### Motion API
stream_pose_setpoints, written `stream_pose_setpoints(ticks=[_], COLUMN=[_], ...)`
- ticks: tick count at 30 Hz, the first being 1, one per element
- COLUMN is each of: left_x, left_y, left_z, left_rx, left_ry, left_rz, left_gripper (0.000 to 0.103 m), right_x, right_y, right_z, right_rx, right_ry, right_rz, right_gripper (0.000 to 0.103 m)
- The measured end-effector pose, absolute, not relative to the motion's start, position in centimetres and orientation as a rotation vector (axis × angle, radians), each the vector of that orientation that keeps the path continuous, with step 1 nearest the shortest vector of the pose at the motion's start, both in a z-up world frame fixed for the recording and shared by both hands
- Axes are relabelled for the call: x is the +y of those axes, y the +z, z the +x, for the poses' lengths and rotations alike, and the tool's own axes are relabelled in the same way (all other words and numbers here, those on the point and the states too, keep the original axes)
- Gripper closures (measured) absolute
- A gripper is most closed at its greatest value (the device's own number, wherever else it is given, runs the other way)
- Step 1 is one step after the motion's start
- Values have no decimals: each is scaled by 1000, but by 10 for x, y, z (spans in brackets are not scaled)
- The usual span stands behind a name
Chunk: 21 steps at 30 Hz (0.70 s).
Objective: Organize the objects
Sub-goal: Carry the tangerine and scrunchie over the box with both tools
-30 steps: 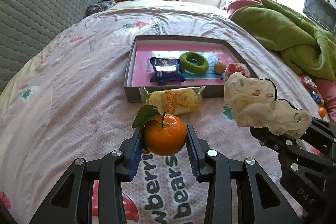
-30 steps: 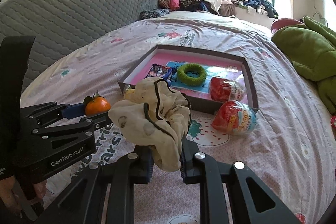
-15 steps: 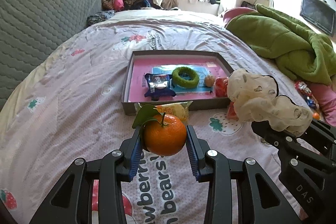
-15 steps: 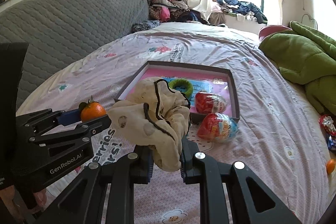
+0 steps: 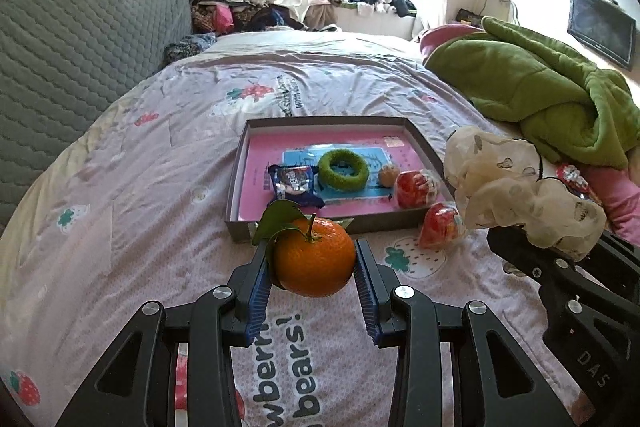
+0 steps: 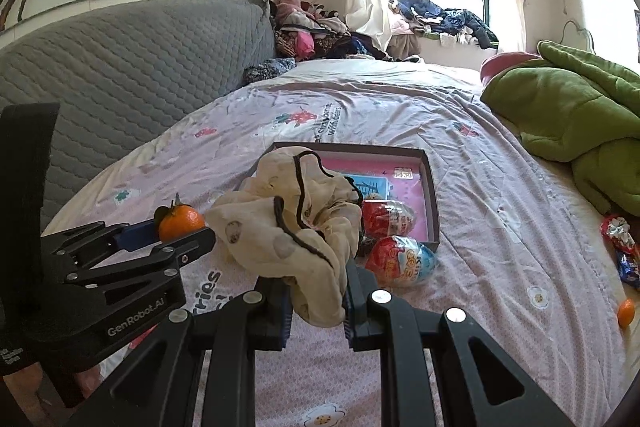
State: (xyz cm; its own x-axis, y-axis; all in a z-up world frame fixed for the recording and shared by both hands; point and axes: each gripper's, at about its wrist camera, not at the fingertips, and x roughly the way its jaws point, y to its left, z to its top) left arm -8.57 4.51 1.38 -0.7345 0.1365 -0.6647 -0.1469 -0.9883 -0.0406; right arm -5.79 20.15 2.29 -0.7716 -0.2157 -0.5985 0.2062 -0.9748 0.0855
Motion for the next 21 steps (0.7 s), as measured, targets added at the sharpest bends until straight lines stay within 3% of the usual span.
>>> stream_pose_setpoints(ticks=[21], left_x=[63], left_y=[43], left_z=[-128], left_rx=[60], left_ry=[2795], left_rz=[-1000], left_gripper=[63], right_x=[216], right_y=[44], right_z=[-89], right_rx=[-28], right_ry=[-2788], right_rz=[892], right_gripper=[83])
